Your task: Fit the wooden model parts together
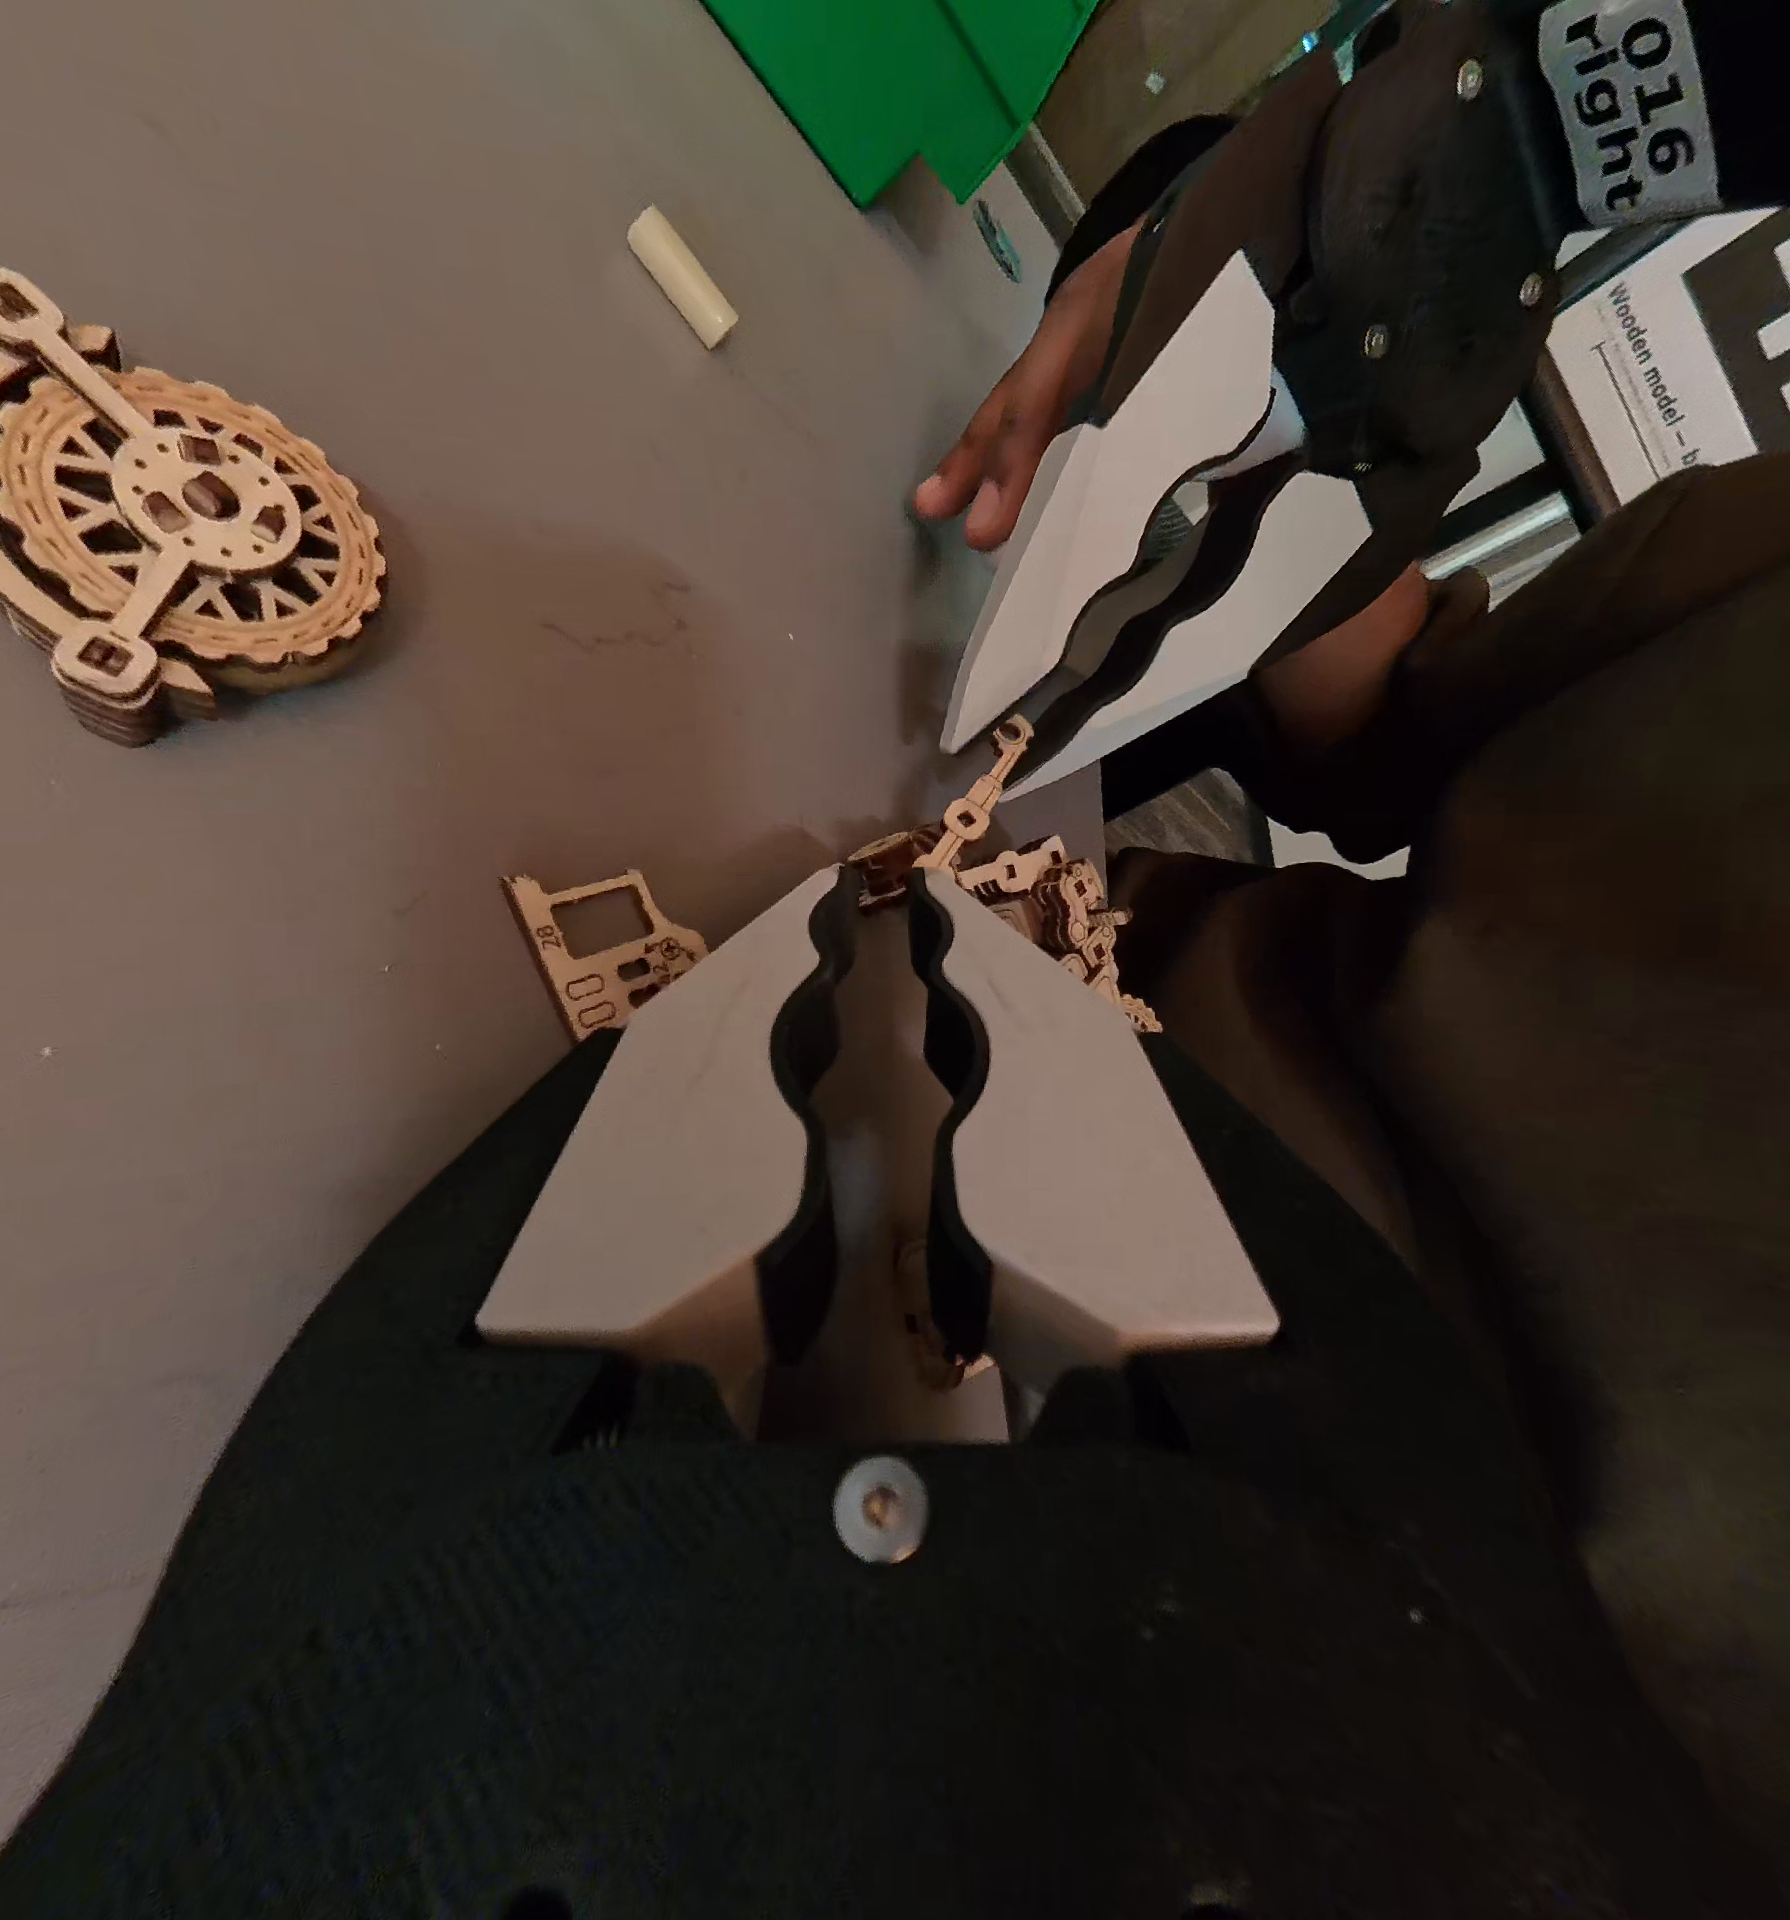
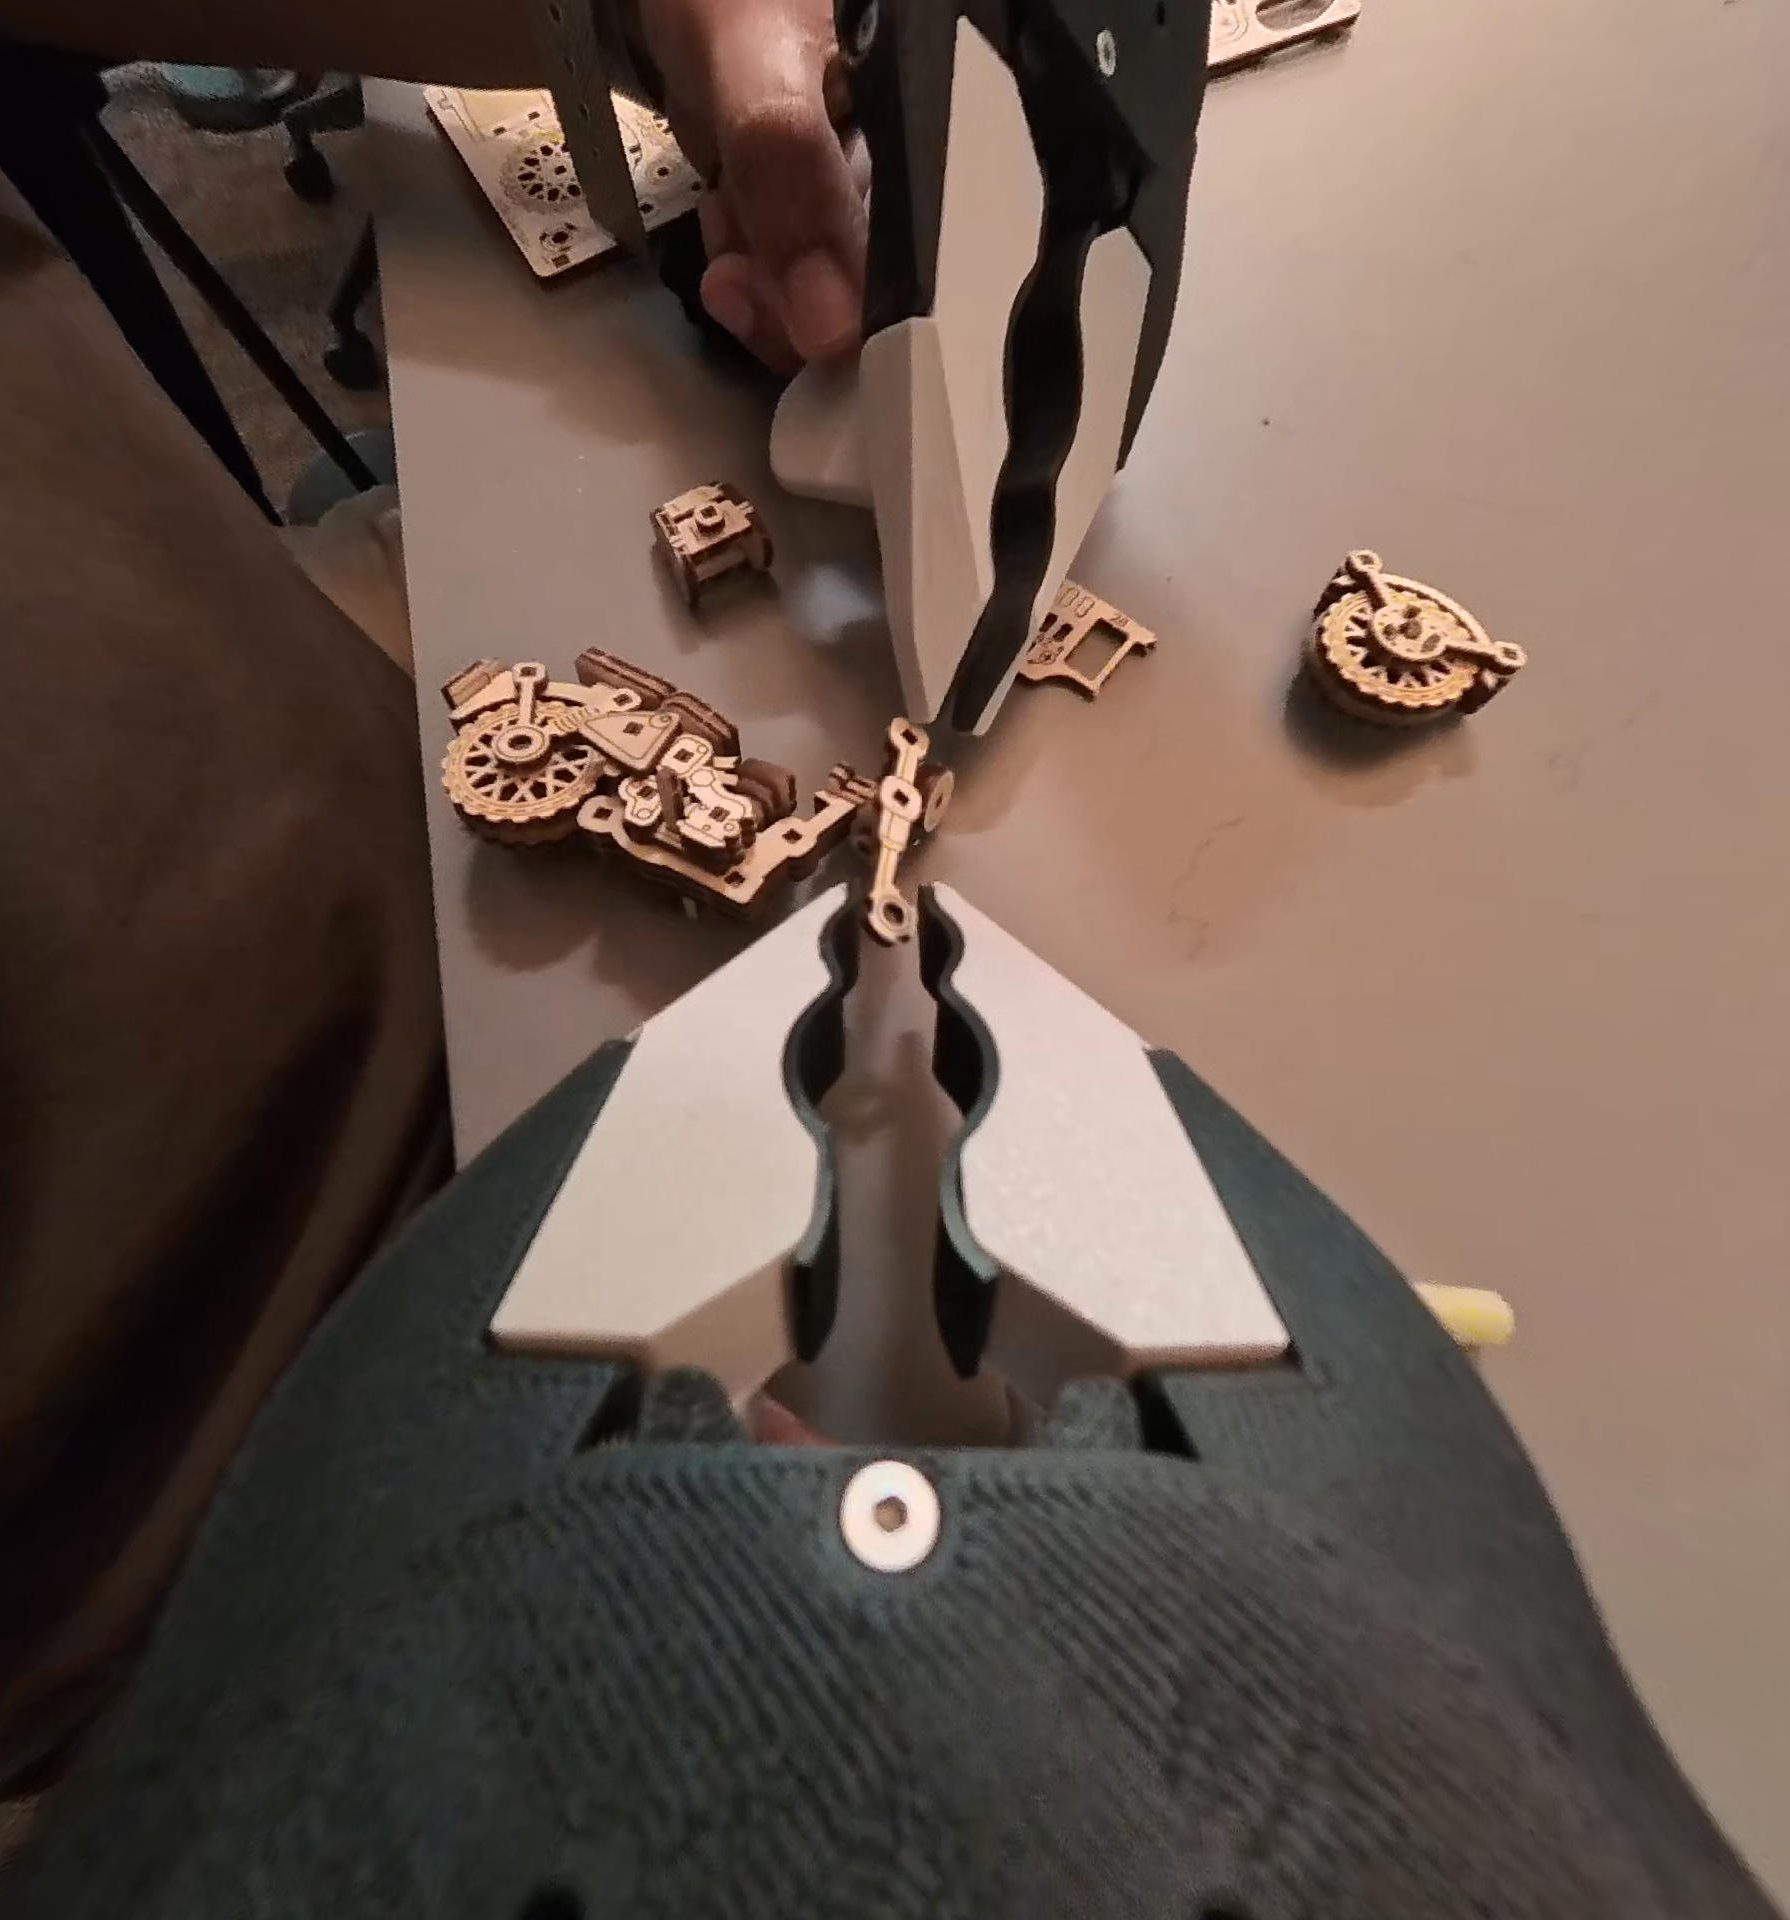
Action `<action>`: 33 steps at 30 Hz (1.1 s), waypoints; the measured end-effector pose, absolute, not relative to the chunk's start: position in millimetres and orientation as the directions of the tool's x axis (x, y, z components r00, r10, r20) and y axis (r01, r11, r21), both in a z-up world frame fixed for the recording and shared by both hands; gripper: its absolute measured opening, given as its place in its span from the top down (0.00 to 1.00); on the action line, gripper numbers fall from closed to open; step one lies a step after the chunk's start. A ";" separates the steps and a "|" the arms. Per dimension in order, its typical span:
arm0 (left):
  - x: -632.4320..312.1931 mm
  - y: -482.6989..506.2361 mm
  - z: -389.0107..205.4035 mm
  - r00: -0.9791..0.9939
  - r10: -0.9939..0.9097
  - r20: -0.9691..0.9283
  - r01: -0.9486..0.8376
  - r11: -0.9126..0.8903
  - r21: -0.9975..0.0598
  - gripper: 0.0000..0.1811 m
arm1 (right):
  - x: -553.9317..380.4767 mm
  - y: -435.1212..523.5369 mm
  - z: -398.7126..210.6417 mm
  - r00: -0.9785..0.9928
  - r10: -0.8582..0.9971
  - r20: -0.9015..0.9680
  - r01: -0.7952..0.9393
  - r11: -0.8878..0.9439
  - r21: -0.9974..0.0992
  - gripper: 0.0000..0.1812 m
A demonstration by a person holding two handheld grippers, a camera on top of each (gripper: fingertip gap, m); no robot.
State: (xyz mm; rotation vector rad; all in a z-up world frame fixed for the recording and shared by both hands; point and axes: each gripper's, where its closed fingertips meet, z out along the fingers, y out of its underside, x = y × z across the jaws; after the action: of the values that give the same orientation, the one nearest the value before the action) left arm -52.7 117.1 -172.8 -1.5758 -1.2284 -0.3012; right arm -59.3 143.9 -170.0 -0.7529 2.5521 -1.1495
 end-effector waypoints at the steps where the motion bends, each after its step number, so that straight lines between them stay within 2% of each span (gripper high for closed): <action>1: -52.7 117.0 -172.8 0.437 0.547 0.714 0.814 0.096 -0.572 0.96 | -58.5 143.8 -171.0 -0.836 -0.549 -0.007 -0.358 0.555 -0.751 0.95; 3: -53.9 116.0 -177.6 0.418 0.572 0.705 0.823 0.089 -0.561 1.00 | -56.0 144.8 -174.2 -0.828 -0.560 -0.016 -0.364 0.560 -0.745 0.95; 7: -51.2 118.9 -176.5 0.432 0.558 0.708 0.823 0.076 -0.563 1.00 | -56.1 144.2 -177.2 -0.827 -0.562 -0.001 -0.377 0.558 -0.739 0.95; 18: -52.0 117.8 -175.2 0.424 0.550 0.720 0.825 0.095 -0.558 1.00 | -48.9 141.5 -163.7 -0.818 -0.567 -0.098 -0.271 0.529 -0.804 0.94; 33: -51.6 117.8 -175.0 0.421 0.545 0.725 0.826 0.100 -0.555 1.00 | -41.8 133.2 -160.3 -0.822 -0.566 -0.058 -0.286 0.499 -0.818 0.92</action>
State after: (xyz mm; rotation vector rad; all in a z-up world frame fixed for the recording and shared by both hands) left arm -51.6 117.8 -175.0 -1.5715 -1.2457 -0.3175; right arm -41.8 133.2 -160.3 -0.7151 2.4271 -1.2375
